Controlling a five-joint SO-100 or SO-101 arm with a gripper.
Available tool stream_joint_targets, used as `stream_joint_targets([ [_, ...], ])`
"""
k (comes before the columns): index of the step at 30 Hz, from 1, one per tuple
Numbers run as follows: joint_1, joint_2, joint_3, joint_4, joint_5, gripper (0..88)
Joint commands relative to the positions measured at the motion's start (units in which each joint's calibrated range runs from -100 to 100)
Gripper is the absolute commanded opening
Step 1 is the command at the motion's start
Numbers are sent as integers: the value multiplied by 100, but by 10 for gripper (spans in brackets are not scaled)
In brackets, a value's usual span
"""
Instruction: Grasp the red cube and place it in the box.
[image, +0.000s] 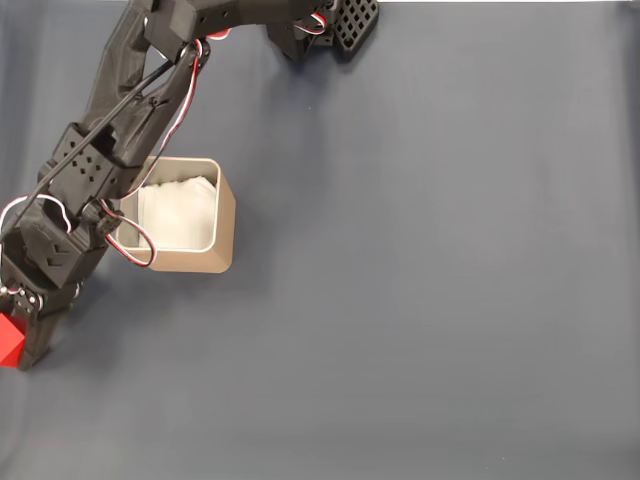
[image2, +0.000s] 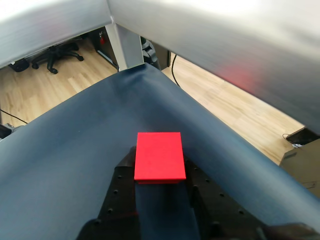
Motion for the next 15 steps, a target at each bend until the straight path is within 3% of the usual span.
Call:
stream_joint_targets([
  [1, 39, -832, -56, 279, -93, 106],
  [15, -47, -2191, 563, 1691, -210, 53],
])
